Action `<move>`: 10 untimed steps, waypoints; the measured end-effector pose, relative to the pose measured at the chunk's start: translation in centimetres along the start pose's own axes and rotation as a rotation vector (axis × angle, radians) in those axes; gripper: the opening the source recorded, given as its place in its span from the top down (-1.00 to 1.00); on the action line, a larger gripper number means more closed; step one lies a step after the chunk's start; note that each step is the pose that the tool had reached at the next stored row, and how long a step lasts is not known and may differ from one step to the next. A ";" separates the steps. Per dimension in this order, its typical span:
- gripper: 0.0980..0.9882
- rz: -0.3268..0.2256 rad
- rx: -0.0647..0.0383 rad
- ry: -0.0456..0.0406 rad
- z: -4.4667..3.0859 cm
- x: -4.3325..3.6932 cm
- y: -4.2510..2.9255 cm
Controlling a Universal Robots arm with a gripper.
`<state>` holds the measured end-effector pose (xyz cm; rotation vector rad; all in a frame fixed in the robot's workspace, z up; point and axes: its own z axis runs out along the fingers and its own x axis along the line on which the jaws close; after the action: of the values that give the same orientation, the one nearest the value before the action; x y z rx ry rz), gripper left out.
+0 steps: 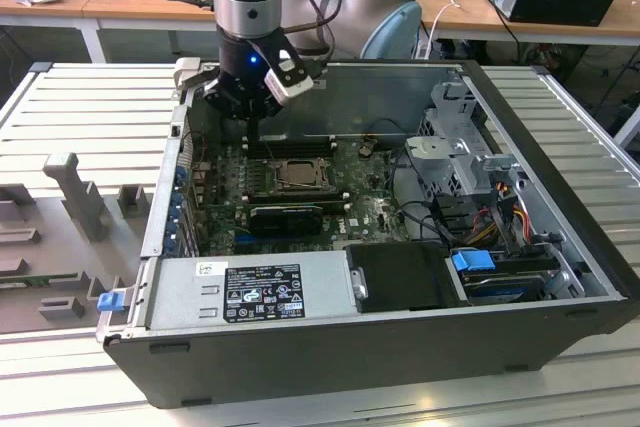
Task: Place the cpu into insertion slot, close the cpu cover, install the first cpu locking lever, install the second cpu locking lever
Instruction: 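Install the first cpu locking lever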
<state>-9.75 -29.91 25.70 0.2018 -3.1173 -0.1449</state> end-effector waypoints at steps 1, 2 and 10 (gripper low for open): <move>0.98 0.000 0.000 0.0000 -0.01 -0.63 -0.07; 0.98 0.000 0.000 0.0000 -0.01 -1.30 -0.15; 0.98 0.000 -0.013 -0.0017 0.09 -5.09 -0.67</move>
<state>-4.61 -29.90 25.50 0.2016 -3.1171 -0.1659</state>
